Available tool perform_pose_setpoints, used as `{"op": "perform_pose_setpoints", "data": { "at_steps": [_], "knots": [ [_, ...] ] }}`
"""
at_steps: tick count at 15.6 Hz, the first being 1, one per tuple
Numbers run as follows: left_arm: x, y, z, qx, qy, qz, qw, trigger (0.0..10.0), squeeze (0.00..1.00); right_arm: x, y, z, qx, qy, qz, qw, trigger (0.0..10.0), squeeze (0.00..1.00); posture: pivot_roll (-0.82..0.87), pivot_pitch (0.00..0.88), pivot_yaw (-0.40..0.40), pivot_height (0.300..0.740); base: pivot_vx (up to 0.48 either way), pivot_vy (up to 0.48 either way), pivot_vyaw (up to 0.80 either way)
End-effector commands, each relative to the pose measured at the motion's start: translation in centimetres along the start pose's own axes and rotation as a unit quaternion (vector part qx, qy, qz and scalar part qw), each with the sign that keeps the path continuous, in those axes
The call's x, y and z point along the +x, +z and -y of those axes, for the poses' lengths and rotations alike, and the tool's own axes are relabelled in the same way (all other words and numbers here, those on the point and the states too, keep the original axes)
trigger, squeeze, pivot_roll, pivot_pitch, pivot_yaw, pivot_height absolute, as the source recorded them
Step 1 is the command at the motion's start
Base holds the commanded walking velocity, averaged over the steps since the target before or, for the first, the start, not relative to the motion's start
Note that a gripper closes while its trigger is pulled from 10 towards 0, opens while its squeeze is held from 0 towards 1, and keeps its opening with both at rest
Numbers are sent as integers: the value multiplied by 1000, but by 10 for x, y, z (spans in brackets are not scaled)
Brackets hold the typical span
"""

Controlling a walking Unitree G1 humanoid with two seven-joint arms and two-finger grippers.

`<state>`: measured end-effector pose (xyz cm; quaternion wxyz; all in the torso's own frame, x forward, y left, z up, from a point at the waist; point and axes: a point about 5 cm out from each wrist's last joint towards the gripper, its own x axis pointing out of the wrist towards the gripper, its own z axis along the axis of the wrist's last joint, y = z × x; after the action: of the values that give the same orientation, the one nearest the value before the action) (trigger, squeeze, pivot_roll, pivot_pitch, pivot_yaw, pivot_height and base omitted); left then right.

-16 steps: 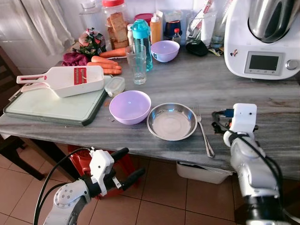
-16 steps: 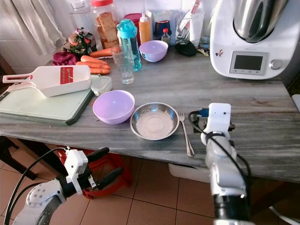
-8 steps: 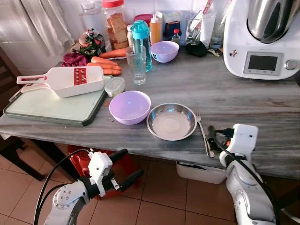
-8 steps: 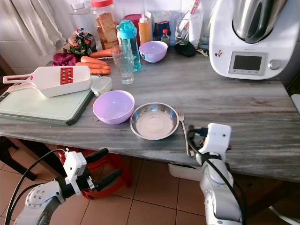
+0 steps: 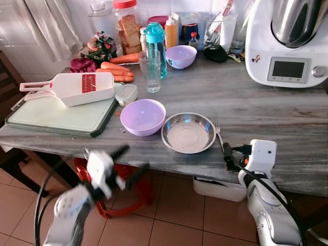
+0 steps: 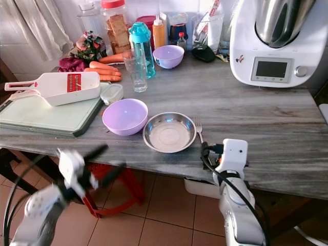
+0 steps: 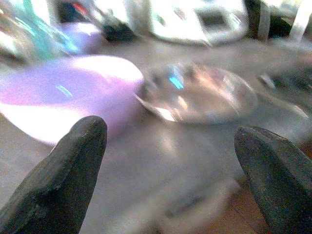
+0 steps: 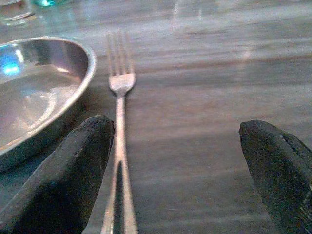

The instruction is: Setting the table

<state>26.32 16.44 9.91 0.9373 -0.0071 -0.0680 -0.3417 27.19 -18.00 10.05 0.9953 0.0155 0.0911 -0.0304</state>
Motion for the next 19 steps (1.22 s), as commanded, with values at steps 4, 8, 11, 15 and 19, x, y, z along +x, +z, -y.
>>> {"op": "perform_pose_setpoints", "data": {
  "at_steps": [4,8,11,15,19],
  "knots": [
    [25,31,-21,56,76,39,995,10000,0,4,1,-9,-3,20,-1,1000,10000,0,58,33,79,740,0,0,0],
    [67,58,-23,117,60,67,989,10000,0,8,6,-11,-13,34,7,999,10000,0,49,29,41,740,0,0,0],
    [77,50,1,114,-7,58,992,10000,0,9,6,-10,-19,36,5,999,10000,0,36,24,39,740,0,0,0],
    [70,29,19,55,-18,40,997,10000,0,11,5,-8,-20,26,-3,999,10000,0,24,21,45,740,0,0,0],
    [55,17,25,7,-33,21,999,10000,0,15,-4,-10,-8,33,-32,999,10000,0,37,20,49,740,0,0,0]
  ]
}}
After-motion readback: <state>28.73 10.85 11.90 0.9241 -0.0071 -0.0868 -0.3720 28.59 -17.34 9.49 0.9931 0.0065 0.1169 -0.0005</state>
